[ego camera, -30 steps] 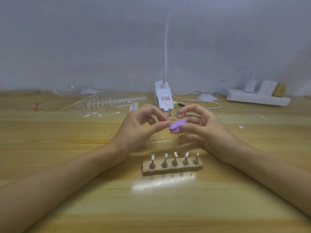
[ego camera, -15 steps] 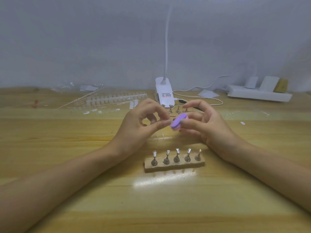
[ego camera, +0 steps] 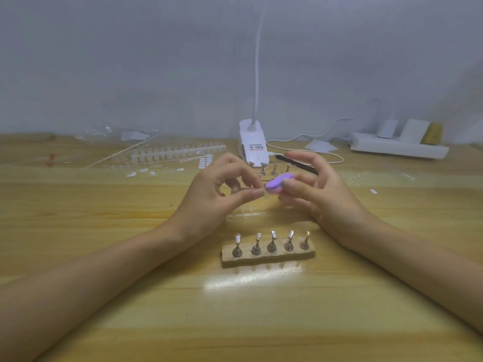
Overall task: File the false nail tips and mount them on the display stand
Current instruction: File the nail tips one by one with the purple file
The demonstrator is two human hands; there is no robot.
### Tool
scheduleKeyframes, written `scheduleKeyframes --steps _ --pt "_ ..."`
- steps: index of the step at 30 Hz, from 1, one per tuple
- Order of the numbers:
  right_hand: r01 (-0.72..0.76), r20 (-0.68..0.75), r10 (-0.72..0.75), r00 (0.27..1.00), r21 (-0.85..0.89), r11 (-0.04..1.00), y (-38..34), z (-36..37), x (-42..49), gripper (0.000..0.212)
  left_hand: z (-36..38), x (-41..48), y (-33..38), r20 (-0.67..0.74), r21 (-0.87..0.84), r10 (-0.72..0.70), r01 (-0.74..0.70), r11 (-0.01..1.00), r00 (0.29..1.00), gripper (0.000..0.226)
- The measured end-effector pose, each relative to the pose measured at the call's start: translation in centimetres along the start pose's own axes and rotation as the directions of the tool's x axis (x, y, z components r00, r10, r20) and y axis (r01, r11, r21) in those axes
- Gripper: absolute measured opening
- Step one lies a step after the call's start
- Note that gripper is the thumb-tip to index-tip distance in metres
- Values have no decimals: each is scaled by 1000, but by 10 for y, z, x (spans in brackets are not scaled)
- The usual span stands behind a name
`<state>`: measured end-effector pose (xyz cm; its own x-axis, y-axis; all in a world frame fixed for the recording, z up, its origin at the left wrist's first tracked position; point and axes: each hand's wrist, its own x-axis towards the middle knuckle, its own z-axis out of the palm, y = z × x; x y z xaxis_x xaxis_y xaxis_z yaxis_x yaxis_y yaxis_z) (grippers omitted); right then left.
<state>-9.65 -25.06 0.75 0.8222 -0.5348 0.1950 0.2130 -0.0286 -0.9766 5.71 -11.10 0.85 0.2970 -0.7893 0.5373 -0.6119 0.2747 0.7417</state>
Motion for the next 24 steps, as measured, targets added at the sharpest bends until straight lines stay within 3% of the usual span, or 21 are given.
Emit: scheduleKeyframes --steps 1,4,8,11,15,18,22,24 --pt "-5 -10 5 1000 5 1000 0 -1 0 66 0 0 0 -9 -3 -4 4 1000 1000 10" --pt "-20 137 33 990 -99 995 0 2 -1 64 0 -1 1 -20 2 0 0 1000 1000 7" --pt "0 0 0 1000 -12 1000 1 -1 2 72 0 -1 2 -18 -10 -13 12 1000 1000 10" --pt "-9 155 26 988 -110 994 1 1 -1 71 0 0 2 -23 7 -6 6 1000 1000 5" --pt "11 -9 -11 1000 -27 1000 2 -1 2 75 0 0 3 -30 -13 -9 8 1000 1000 6" --pt "-3 126 19 992 -125 992 0 3 -1 76 0 0 2 -27 9 -1 1 1000 1000 8" --pt "13 -18 -13 1000 -16 1000 2 -2 2 76 0 -1 2 -10 -8 -18 18 1000 1000 4" --pt "-11 61 15 998 -69 998 0 0 0 76 0 -2 2 -33 -8 -15 15 1000 999 4"
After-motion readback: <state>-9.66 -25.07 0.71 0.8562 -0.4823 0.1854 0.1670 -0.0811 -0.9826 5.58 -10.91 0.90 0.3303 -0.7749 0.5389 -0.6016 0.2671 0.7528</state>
